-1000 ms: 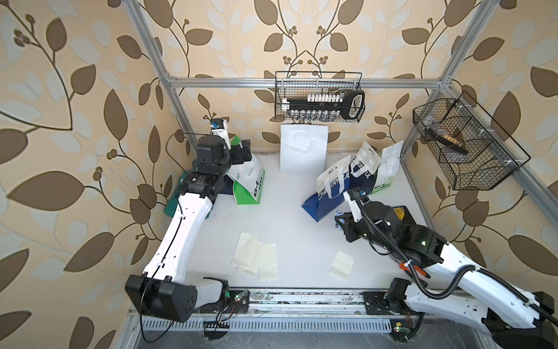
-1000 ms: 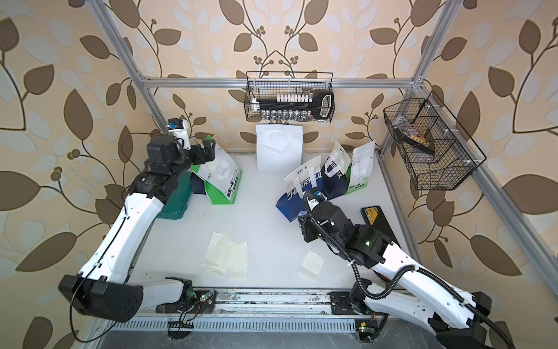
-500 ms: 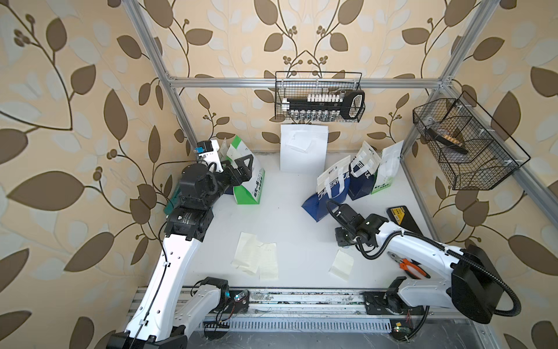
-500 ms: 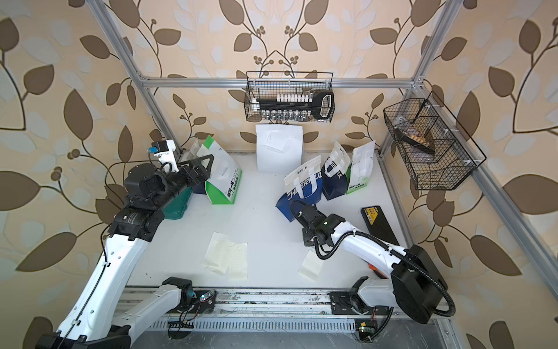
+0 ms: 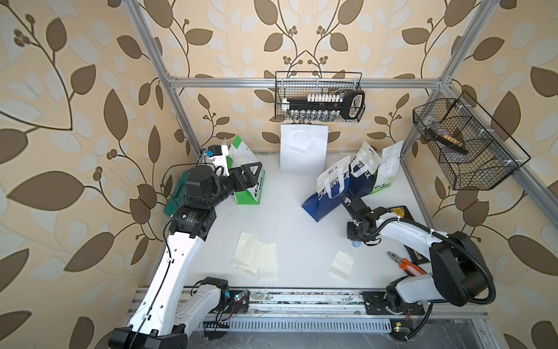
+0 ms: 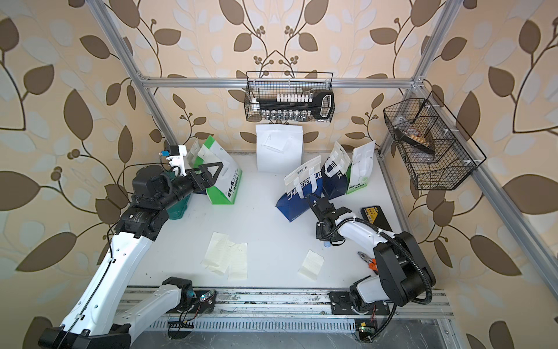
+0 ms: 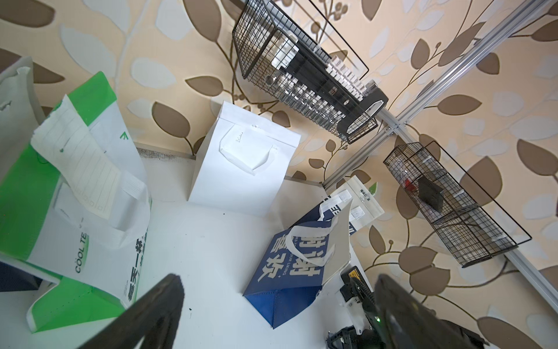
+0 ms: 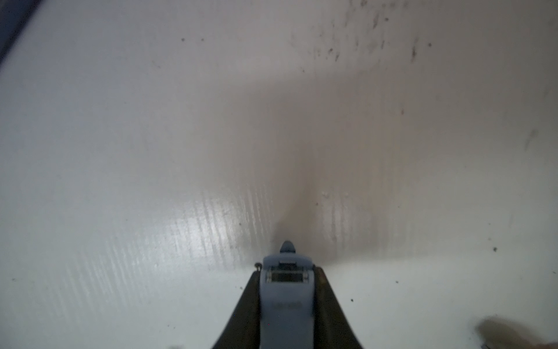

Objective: Staple the receipts to the bags
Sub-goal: Place the stapler at the center of the board.

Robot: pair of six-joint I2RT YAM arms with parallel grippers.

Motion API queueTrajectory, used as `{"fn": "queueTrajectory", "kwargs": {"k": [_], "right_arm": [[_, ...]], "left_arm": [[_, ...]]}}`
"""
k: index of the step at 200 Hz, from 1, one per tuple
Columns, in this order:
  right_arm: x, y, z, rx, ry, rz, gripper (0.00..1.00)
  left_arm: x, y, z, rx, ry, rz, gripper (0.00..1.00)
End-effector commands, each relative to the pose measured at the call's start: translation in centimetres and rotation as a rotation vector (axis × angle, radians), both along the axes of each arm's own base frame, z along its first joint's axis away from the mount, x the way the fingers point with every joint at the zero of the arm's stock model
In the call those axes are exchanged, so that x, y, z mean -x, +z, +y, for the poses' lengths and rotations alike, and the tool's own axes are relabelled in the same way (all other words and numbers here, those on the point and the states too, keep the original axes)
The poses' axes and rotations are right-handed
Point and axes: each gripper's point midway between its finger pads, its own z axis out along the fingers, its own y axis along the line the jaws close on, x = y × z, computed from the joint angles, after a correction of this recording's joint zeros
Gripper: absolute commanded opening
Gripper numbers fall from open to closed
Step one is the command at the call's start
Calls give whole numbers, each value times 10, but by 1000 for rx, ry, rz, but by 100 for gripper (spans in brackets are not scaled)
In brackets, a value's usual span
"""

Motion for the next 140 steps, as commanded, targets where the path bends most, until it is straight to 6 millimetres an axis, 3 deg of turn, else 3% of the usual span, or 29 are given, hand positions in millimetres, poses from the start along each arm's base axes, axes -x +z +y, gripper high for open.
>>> {"fn": "queueTrajectory", "kwargs": {"k": [1,24,50,83,117,140], "right_arm": [[11,-5,-3,-4,-9,35,40],[9,0,-1,-19,-17,26,55],[11,21,4,-54,-24,-18,60],[43,51,27,-179,-6,-32,64],[88,30,41,-284,-55,90,64],[99,11,39,-271,-90,123,61]], "left_arm": [[4,17,-2,10,-21,-38,99],[4,15,-2,7,-27,-26,99],[7,14,-1,8,-17,-14,99],[11,11,3,-7,0,-2,99],[11,10,1,-5,-11,-1,99],[11,10,0,-6,-17,0,99]]}}
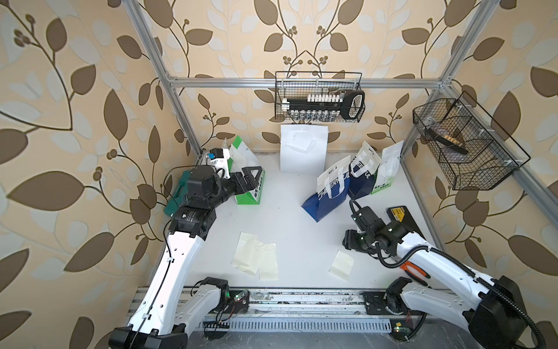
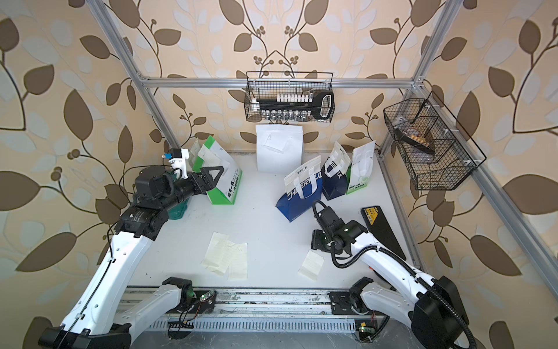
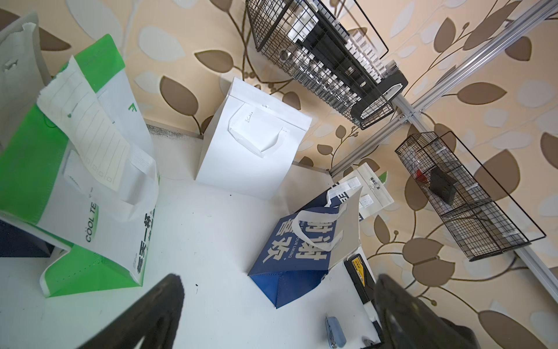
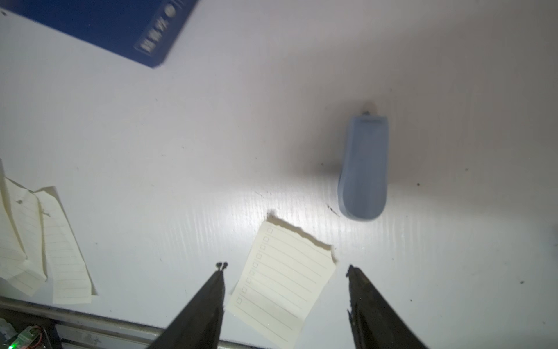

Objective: Staple the receipts to the bags
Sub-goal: Place the stapler at the center of the board, then move the receipt to the center of the board.

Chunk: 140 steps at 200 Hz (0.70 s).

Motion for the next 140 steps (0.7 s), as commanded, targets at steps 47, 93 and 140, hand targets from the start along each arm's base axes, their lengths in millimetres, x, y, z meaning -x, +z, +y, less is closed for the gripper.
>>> {"fn": "queueTrajectory", "kwargs": {"k": [47,93,140], "right_arm": [[25,-33,-5,97,-40,141,51],[21,-35,-5,164,-6,176,46],[21,-42,-6,282,79,288,41]], "left_arm": [[6,25,0,1,-14,-69,99],[8,29,0,-1,-17,-78,99],[10,35,2,-11,-8,-88,99]]}}
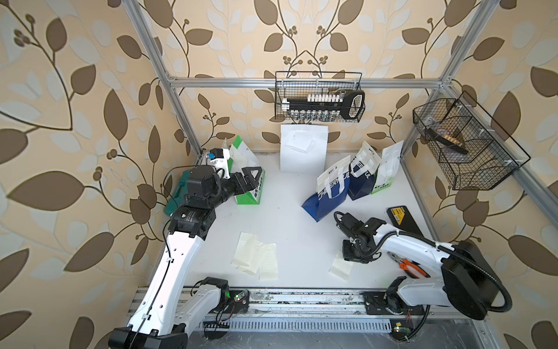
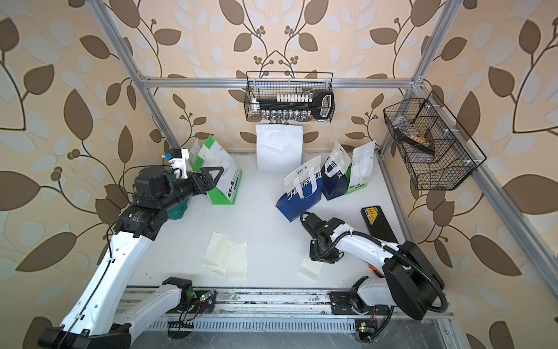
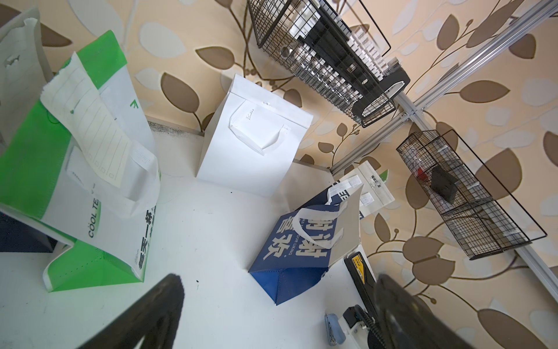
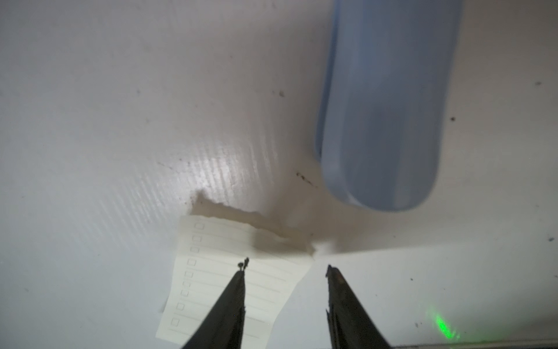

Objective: Staple the receipts to the bags
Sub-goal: Move the receipt to the center of the board.

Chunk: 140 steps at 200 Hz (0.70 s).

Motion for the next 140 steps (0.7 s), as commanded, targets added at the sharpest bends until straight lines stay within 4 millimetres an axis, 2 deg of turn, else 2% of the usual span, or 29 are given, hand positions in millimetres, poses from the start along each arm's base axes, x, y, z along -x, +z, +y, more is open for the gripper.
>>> {"fn": "queueTrajectory", "kwargs": {"k": [1,31,44,52,71,89,104,128,140], "right_arm": [[2,0,-5,74,49,62,41],[4,-4,9,79,85,105,41],[11,-19,19,38,59,152,39],[22,-32,25,53,90,184,37],[33,-53,37,87,139,200,20],[22,-56,52,72,151,127,12],[14,-55,58,85,184,83,0],[12,-60,58,61,195,38,0],[5,-53,65,45,261,-29,0]], "left_arm": [[8,32,1,-9,-8,-90,99],[11,37,5,-27,8,-99,99],[12,38,5,-31,7,-104,99],[13,39,4,-34,5,-107,99],[15,40,2,-51,-2,-109,99],[17,43,0,-69,-6,-114,99],[19,44,-2,-77,-14,-118,99],[18,44,-3,-80,-18,-117,99],[18,44,-4,-77,-25,-118,99]]}}
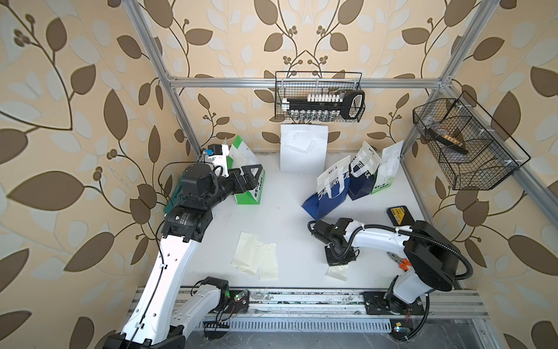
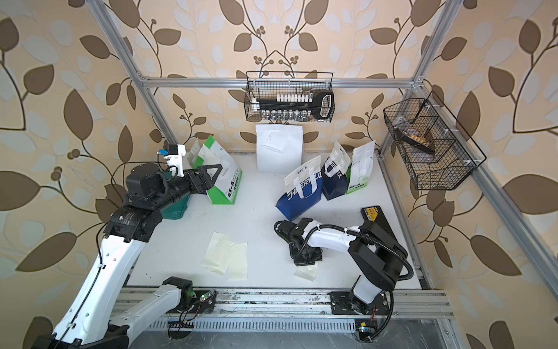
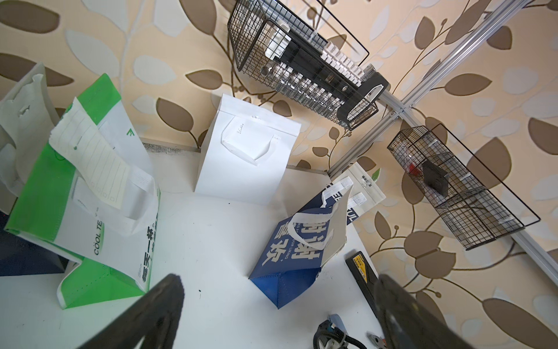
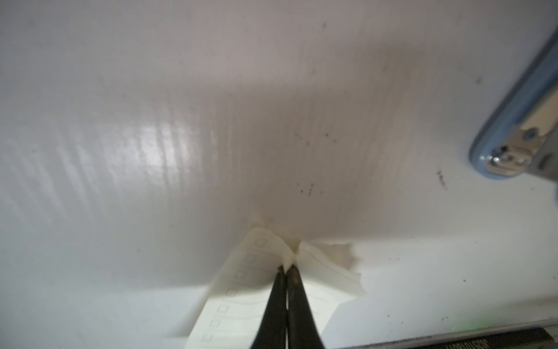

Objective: Staple the receipts to the bags
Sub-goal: Move the receipt to the center of the board.

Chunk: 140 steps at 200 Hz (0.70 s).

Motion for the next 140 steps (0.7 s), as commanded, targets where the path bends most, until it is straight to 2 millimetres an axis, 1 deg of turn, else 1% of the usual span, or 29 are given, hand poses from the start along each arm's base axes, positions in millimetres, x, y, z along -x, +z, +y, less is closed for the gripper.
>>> {"fn": "queueTrajectory", "kwargs": {"k": [1,16,36,52,71,83,97,107,112,119,128,140], "right_arm": [[-7,-36,18,-84,65,-73,0],[-20,-16,40,-158,180,-174,0],[-29,2,76,-316,262,-225,0],[-38,14,98,-368,327,-264,0],[-46,29,118,-408,369,-299,0],[-51,43,123,-418,388,-325,0],[-53,60,123,-420,406,-347,12],[-53,72,122,-430,421,-364,24],[-53,76,118,-423,419,-366,30],[-53,80,113,-434,403,-354,36],[-53,81,107,-473,389,-323,41],[-54,78,98,-490,402,-271,44]], "left_arm": [[6,18,-2,-21,-16,-62,99],[6,18,-2,-20,-20,-61,99],[5,17,-4,-17,-25,-60,99],[4,16,-3,-18,-21,-59,99],[3,13,-2,-20,-16,-52,99],[4,13,-3,-16,-19,-51,99],[4,14,-3,-16,-19,-54,99],[5,14,-3,-17,-19,-56,99],[5,16,-3,-16,-19,-59,99],[5,16,-3,-17,-19,-58,99],[6,16,-3,-17,-20,-60,99],[6,15,-3,-19,-20,-61,99]]}}
